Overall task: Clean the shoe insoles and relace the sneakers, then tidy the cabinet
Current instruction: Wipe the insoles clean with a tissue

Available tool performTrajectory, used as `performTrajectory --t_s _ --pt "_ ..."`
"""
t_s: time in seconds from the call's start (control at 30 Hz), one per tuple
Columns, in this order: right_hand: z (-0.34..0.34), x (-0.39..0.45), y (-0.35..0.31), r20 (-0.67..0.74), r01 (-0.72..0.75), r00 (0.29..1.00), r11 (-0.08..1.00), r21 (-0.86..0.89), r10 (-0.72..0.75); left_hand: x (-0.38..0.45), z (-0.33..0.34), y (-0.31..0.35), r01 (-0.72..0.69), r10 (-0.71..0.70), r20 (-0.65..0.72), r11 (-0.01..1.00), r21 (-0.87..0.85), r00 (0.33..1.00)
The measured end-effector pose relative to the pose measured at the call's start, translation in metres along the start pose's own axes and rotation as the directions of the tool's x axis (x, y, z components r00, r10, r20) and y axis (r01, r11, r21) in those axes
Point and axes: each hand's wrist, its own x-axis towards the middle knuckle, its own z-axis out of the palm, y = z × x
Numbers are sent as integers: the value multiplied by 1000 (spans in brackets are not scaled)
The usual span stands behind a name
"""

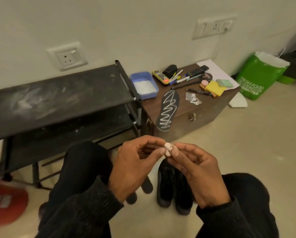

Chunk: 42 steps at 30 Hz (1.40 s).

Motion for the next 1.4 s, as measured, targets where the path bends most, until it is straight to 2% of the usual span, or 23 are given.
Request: performTrajectory --t_s 0.13,0.3,0.4,0.5,0.63,0.73,0.83,0.9,1.0,1.1,1.23,1.4 --pt "4 -29 39 60 -60 996 996 -73 65 -44 -11 -35 61 -61 4 997 53 998" --pt "4 -32 55 -3 -73 997 967 -243 75 -54 -14 -64 -83 53 113 958 273 992" --pt "5 -26 57 -34 -84 996 968 -238 78 -43 -16 -73 40 -58 100 984 173 993" --pt "7 -17 61 -54 -83 996 963 -257 72 -32 -17 -76 255 -249 75 963 -88 966" --pt "8 -4 68 -85 -135 989 964 -231 118 -23 -18 -77 427 -461 43 779 -459 887" --pt "10 3 72 -58 -211 977 963 -167 204 -19 -20 -80 440 -507 49 692 -573 861" --pt "12 4 74 -24 -248 968 954 -170 248 -20 -22 -79 422 -508 -9 725 -544 861" --pt "15 2 75 -15 -199 979 953 -228 201 -22 -21 -79 402 -475 -51 792 -459 879" --pt "20 -1 74 -1 -108 994 938 -328 114 -23 -19 -80 365 -409 -39 850 -381 912" --pt "21 -1 77 -17 -95 995 913 -397 96 -24 -18 -78 372 -399 9 845 -385 917" --pt "20 -3 79 -9 -138 989 925 -354 144 -24 -17 -78 404 -417 75 796 -451 906" --pt "19 -3 75 51 -106 990 936 -336 130 -25 -13 -77 417 -419 101 791 -448 903"
